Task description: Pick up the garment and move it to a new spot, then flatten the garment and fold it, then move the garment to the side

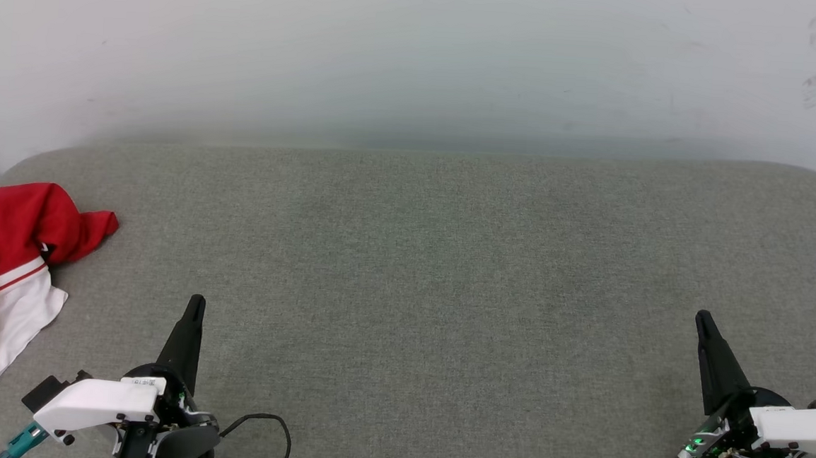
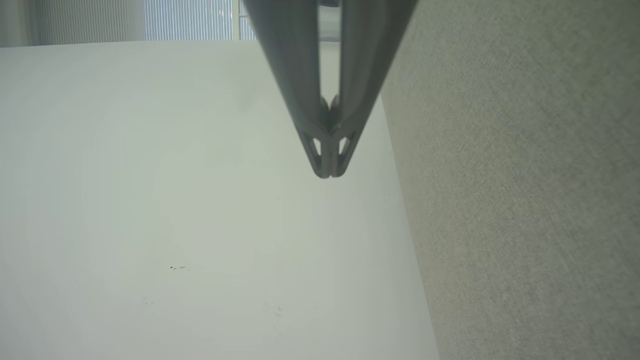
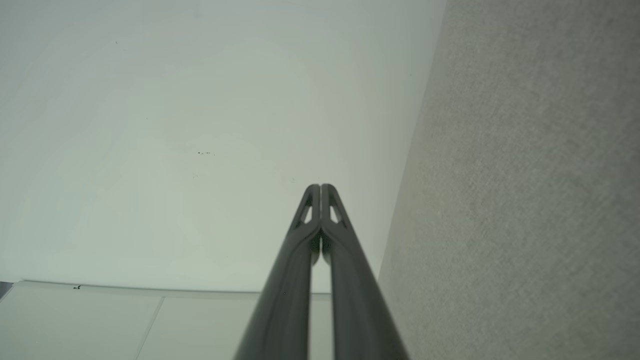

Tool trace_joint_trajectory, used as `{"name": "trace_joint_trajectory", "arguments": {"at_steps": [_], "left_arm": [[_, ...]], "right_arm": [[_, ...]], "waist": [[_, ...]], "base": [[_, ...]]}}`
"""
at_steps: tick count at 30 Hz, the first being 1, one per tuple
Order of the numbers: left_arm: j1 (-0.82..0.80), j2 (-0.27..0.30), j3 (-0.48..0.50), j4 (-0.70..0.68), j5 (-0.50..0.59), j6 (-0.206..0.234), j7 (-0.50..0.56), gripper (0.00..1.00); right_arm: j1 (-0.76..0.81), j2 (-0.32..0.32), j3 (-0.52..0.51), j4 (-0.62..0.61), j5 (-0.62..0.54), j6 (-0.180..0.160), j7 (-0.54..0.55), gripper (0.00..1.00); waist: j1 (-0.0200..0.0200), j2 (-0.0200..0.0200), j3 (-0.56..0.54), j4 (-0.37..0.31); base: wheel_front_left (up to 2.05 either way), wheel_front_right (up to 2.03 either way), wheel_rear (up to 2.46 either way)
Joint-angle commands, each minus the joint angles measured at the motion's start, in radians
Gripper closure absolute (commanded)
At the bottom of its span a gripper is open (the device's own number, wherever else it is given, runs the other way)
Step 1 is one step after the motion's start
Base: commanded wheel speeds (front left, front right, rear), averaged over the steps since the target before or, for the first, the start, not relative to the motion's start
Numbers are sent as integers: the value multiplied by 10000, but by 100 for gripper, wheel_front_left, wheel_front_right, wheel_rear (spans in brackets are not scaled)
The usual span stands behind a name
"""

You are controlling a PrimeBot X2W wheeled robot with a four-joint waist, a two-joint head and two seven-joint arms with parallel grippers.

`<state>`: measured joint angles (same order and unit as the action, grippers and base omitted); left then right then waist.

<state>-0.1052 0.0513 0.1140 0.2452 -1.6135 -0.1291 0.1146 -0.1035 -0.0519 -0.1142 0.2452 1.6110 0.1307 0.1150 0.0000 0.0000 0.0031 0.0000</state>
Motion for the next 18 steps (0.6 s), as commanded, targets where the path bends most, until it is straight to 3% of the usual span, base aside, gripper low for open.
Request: {"name": "trace_joint_trajectory", "arguments": {"at_steps": [1,18], "left_arm": [[-77,-10,29,9,32,-28,27,100],[-77,-10,26,9,28,-29,26,100]], "right_arm": [[-105,34,2,5,40,0,7,100],[-105,34,4,5,40,0,8,100]], "waist": [[0,0,0,0],[0,0,0,0]], "base": [[0,0,0],[0,0,0]]}}
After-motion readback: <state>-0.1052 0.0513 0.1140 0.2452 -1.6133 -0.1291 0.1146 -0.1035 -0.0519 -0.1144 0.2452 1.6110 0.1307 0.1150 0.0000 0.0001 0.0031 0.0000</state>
